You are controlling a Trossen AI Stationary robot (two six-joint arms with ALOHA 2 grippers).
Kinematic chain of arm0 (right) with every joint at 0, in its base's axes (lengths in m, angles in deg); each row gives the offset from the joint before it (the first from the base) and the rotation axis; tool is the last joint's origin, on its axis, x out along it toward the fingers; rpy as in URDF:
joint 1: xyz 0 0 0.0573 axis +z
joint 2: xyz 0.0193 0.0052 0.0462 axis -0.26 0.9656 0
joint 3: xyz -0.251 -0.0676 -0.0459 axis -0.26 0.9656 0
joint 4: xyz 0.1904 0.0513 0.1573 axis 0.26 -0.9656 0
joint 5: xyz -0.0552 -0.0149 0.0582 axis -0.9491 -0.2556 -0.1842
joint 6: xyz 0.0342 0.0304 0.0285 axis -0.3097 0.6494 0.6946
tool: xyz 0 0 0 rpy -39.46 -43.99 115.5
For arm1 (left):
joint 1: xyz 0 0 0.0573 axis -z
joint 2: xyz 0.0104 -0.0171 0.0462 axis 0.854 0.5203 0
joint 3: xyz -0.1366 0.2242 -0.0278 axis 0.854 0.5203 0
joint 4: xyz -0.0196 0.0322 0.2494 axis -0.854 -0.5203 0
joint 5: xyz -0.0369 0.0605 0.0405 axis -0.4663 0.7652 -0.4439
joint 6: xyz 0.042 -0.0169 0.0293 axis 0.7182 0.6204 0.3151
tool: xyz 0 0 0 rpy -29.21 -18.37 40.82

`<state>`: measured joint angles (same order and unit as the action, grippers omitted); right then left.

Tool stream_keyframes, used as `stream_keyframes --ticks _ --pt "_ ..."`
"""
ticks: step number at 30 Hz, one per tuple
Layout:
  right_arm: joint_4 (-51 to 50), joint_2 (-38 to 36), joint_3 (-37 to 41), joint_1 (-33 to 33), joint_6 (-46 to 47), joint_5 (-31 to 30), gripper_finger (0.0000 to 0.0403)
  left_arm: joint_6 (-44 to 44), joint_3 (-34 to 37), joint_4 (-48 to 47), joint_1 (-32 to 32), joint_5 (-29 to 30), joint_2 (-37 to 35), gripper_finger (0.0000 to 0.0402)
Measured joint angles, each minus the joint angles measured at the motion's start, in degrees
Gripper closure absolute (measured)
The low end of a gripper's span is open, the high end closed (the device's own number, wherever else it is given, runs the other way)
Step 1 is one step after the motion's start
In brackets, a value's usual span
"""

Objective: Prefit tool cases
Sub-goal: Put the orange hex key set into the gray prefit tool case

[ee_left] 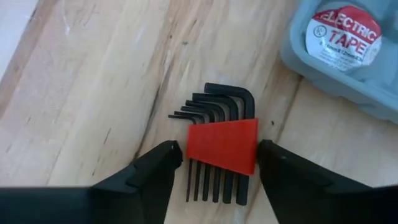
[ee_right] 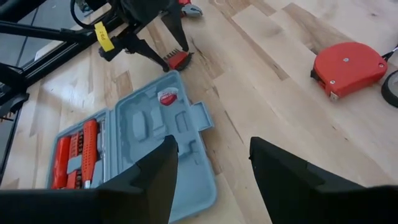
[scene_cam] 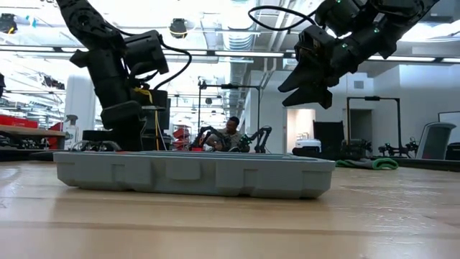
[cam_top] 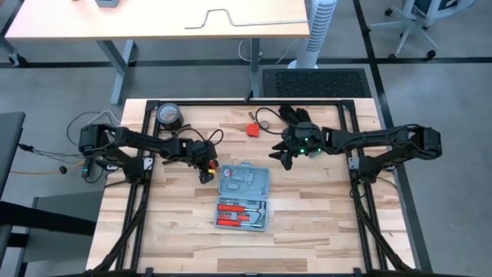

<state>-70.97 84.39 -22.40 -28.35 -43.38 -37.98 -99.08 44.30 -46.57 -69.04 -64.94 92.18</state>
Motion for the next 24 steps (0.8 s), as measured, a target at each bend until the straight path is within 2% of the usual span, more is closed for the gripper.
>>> stream_keyframes --ticks 10,24 --pt "-0.12 0.00 0.00 -0.03 0.04 -1.62 0.0204 -2.78 0.11 -0.12 0.00 0.54 0.12 0.0229" --pt "0.10 0.00 0.00 -0.34 2.68 -4.25 0.0214 -5.67 0.22 2.13 0.00 1.12 0.15 0.0234"
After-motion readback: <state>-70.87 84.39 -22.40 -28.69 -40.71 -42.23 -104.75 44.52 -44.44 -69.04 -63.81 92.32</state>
